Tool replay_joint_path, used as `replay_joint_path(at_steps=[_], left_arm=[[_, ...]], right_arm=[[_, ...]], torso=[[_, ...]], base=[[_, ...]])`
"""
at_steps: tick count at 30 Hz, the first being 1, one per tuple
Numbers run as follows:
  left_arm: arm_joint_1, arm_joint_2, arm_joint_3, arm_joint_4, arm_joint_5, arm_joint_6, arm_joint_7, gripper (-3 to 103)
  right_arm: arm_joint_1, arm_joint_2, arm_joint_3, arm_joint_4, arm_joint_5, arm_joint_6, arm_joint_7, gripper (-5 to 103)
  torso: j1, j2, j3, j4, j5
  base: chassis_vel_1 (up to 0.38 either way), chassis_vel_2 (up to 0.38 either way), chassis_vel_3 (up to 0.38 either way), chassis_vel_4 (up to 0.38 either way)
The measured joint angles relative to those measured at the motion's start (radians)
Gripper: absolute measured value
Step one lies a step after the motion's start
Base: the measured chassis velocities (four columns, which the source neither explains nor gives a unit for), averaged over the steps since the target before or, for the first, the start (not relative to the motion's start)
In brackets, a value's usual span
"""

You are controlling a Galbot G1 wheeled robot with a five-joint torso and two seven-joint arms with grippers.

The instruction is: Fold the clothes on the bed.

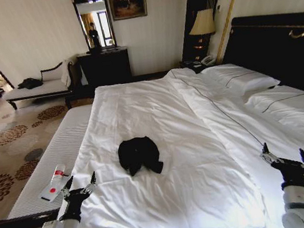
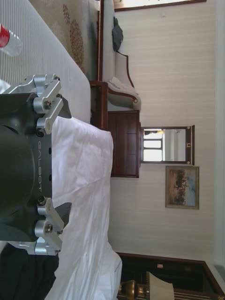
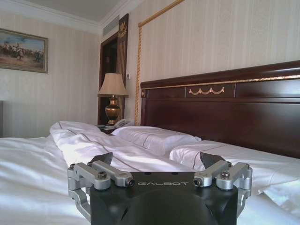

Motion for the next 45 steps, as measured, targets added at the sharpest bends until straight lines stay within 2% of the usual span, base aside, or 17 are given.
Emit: replay_joint_path(at_steps=[11, 14, 20, 23, 26, 29, 32, 34, 35, 38, 39, 40, 43, 44, 45], left_arm=[[0.004, -0.007, 0.006, -0.001, 0.007, -0.003, -0.003, 100], [-0.001, -0.009, 0.016, -0.002, 0.014, 0.000, -0.002, 100], [-0.012, -0.001, 0.034, -0.001, 0.022, 0.012, -0.002, 100], [-0.036, 0.027, 0.056, 0.006, 0.025, 0.036, -0.012, 100], [-0.055, 0.041, 0.069, 0.010, 0.025, 0.051, -0.019, 100], [-0.105, 0.067, 0.099, 0.019, 0.008, 0.075, -0.041, 100], [-0.157, 0.110, 0.126, 0.006, -0.091, 0.132, -0.067, 100], [-0.166, 0.119, 0.131, 0.008, -0.100, 0.138, -0.069, 100], [-0.190, 0.152, 0.147, 0.026, -0.113, 0.154, -0.072, 100], [-0.229, 0.195, 0.174, 0.062, -0.137, 0.178, -0.080, 100], [-0.275, 0.232, 0.217, 0.095, -0.173, 0.200, -0.095, 100], [-0.275, 0.232, 0.217, 0.095, -0.173, 0.200, -0.095, 100], [-0.443, 0.316, 0.342, 0.171, -0.244, 0.213, -0.119, 100], [-0.443, 0.316, 0.342, 0.171, -0.244, 0.213, -0.119, 100], [-0.521, 0.348, 0.393, 0.200, -0.279, 0.213, -0.124, 100]], right_arm=[[-0.020, 0.004, 0.000, -0.002, 0.030, 0.036, -0.027, 100], [-0.048, 0.001, -0.021, 0.020, 0.119, 0.013, -0.046, 100], [-0.055, -0.010, -0.040, 0.025, 0.148, -0.020, -0.057, 100], [-0.055, -0.023, -0.054, 0.036, 0.207, -0.049, -0.061, 100], [-0.053, -0.027, -0.056, 0.038, 0.219, -0.058, -0.061, 100], [-0.047, -0.031, -0.056, 0.030, 0.205, -0.059, -0.061, 100], [-0.046, -0.029, -0.054, 0.024, 0.166, -0.036, -0.058, 100], [-0.046, -0.028, -0.054, 0.023, 0.160, -0.030, -0.058, 100], [-0.048, -0.028, -0.052, 0.023, 0.151, -0.017, -0.058, 100], [-0.047, -0.032, -0.053, 0.022, 0.146, -0.011, -0.057, 100], [-0.049, -0.036, -0.053, 0.021, 0.142, -0.007, -0.057, 100], [-0.049, -0.036, -0.053, 0.021, 0.142, -0.007, -0.057, 100], [-0.057, -0.037, -0.050, 0.020, 0.138, -0.004, -0.057, 100], [-0.057, -0.037, -0.050, 0.020, 0.138, -0.004, -0.057, 100], [-0.058, -0.037, -0.049, 0.020, 0.138, -0.003, -0.058, 100]], torso=[[0.000, 0.000, 0.000, 0.0001, -0.0008], [0.000, 0.000, 0.000, 0.0001, 0.0010], [0.000, 0.000, 0.000, -0.0001, 0.0003], [0.000, 0.000, 0.000, 0.0002, -0.0004], [0.000, 0.000, 0.000, 0.0000, -0.0006], [0.000, 0.000, 0.000, 0.0000, -0.0005], [0.000, 0.000, 0.000, -0.0002, 0.0002], [0.000, 0.000, 0.000, -0.0002, 0.0002], [0.000, 0.000, 0.000, -0.0002, 0.0002], [0.000, 0.000, 0.000, 0.0002, 0.0001], [0.000, 0.000, 0.000, 0.0009, -0.0001], [0.000, 0.000, 0.000, 0.0009, -0.0001], [0.000, 0.000, 0.000, -0.0004, -0.0006], [0.000, 0.000, 0.000, -0.0004, -0.0006], [0.000, 0.000, 0.000, -0.0009, -0.0007]], base=[[0.161, 0.173, -0.166, -0.159], [0.000, 0.000, 0.000, 0.000], [-0.057, -0.037, 0.040, 0.003], [0.000, 0.019, 0.013, -0.006], [-0.003, 0.038, 0.028, -0.015], [-0.021, 0.043, 0.006, -0.035], [-0.010, 0.005, 0.012, -0.017], [0.000, 0.000, 0.000, 0.000], [0.000, 0.000, 0.000, 0.000], [0.000, 0.000, 0.000, 0.000], [0.000, 0.000, 0.000, 0.000], [0.000, 0.000, 0.000, 0.000], [0.000, 0.000, 0.000, 0.000], [0.000, 0.000, 0.000, 0.000], [0.000, 0.000, 0.000, 0.000]])
